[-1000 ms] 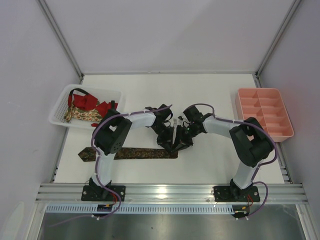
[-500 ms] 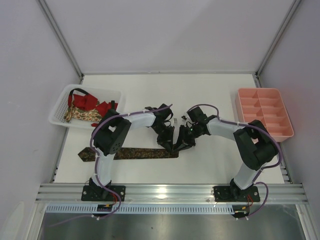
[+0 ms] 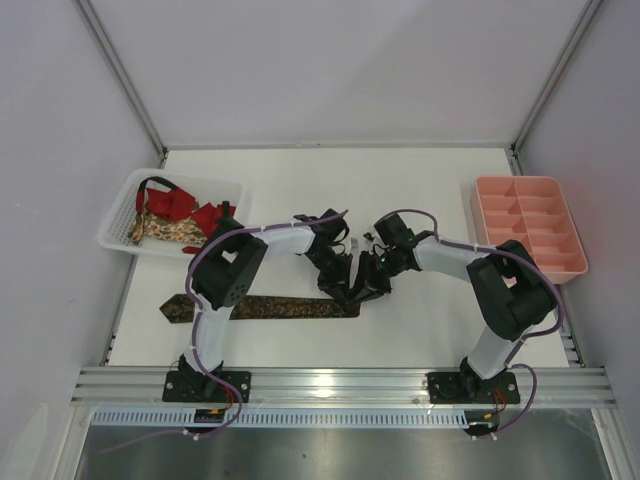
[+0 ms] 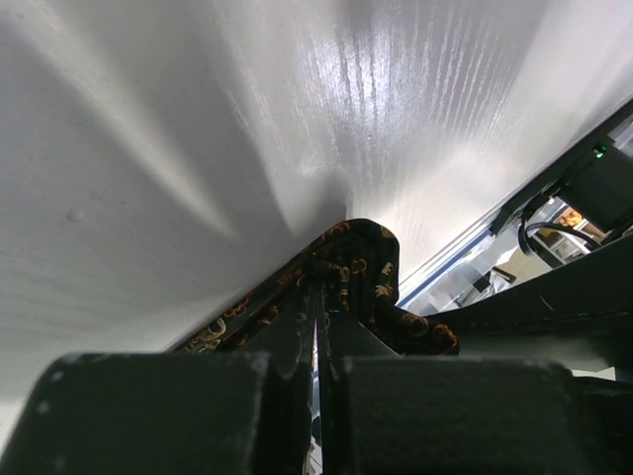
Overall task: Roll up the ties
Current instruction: Roll the tie
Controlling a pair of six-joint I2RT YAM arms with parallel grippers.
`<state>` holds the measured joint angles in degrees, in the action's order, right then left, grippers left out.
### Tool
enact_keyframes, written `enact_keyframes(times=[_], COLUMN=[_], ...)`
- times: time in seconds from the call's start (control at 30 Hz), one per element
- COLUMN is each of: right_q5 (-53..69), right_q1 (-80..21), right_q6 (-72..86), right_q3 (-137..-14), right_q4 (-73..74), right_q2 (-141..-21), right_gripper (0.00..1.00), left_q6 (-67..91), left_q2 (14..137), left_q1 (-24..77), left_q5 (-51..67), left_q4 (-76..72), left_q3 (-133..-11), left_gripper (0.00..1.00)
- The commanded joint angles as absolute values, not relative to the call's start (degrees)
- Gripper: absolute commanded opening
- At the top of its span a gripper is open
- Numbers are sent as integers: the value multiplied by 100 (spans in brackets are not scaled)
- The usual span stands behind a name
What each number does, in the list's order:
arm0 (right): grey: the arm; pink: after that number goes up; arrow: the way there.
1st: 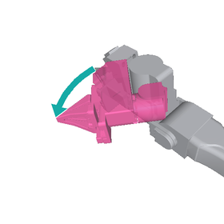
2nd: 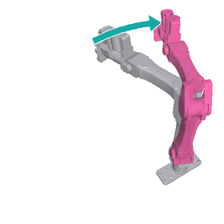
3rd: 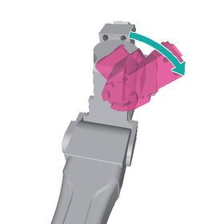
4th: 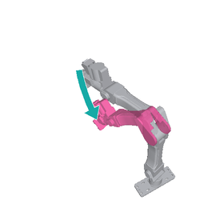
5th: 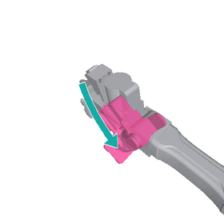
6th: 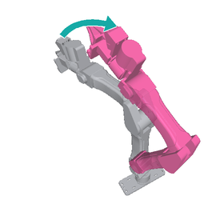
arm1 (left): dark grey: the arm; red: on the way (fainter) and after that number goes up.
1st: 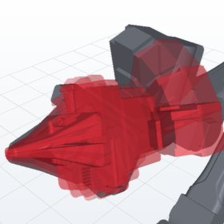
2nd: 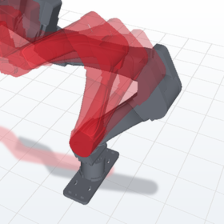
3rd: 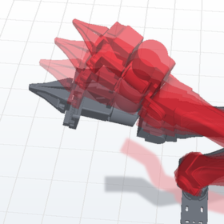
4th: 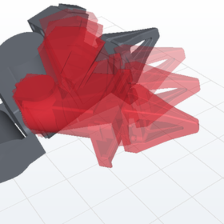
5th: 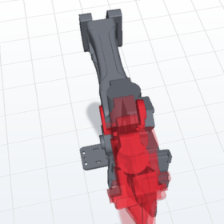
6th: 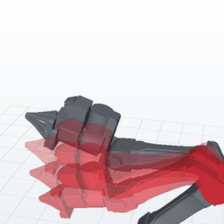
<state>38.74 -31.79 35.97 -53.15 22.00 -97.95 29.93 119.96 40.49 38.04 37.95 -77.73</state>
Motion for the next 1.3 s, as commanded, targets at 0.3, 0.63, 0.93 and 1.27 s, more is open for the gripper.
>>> enact_keyframes(times=[0.3,0.63,0.93,1.27], right_q5=[3525,3349,3366,3892], right_q1=[-3577,-3814,-3981,-3990], right_q6=[3472,3278,3103,3348], right_q3=[-5923,-6381,-6741,-6618], right_q4=[2347,2760,3103,2356], right_q2=[-10239,-10617,-11030,-11162], right_gripper=[0,0,8,48], left_q6=[2373,2531,2540,2795], left_q2=[11233,10442,10441,10196], left_q1=[3779,3665,3568,3437], left_q5=[2690,2268,2381,2408], left_q4=[4201,3999,3771,3586], left_q3=[-7568,-6654,-6329,-6082], left_gripper=[3,2,0,1])
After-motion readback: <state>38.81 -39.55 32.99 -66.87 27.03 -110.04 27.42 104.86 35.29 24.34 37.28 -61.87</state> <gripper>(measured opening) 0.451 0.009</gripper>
